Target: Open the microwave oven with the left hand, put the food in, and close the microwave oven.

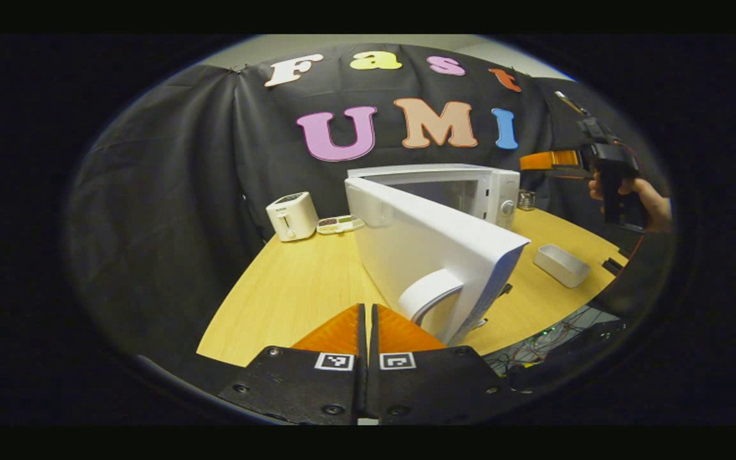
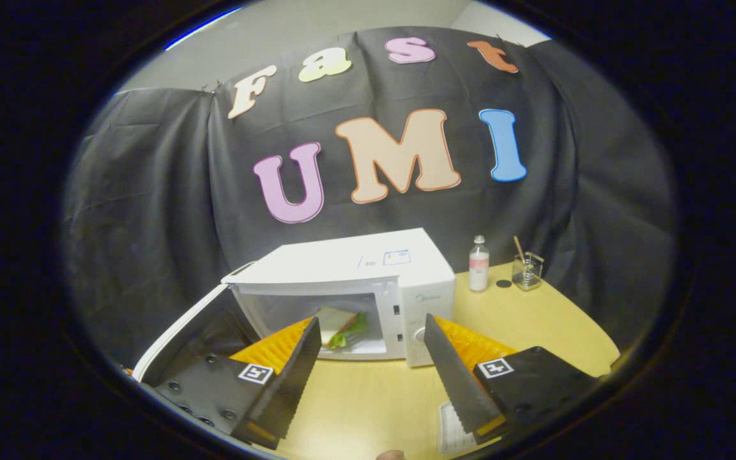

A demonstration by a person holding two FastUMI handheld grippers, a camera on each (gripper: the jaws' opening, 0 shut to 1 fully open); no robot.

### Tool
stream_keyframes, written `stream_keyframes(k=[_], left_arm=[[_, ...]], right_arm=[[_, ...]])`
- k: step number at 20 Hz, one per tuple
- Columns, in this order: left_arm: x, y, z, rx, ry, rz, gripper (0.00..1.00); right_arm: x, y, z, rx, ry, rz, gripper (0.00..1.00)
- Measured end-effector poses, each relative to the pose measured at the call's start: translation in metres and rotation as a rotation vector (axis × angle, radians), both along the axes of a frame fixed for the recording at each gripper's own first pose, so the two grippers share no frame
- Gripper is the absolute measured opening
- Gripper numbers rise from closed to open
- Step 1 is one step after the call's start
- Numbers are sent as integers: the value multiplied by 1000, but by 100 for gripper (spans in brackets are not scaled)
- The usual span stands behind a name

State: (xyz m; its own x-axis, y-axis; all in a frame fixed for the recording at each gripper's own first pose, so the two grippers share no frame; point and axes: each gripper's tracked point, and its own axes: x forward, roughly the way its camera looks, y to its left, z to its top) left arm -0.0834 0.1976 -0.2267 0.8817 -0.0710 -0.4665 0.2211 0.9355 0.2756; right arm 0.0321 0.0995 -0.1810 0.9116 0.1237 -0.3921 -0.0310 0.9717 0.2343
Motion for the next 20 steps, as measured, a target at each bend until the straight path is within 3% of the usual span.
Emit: stream_keyframes(k=[1,7,12,20], left_arm=[[0,-3,-2,1,9,-5,1],[14,-42,-6,25,16,-88,1],[38,-88,-15,8,40,-141,1],[93,-165,-28,19,55,-208,0]], right_arm=[[0,-7,1,-14,-2,-3,91],[-1,-37,17,-48,-30,-8,91],[-5,-56,27,-100,-48,48,91],[-9,-117,37,-70,-58,28,92]])
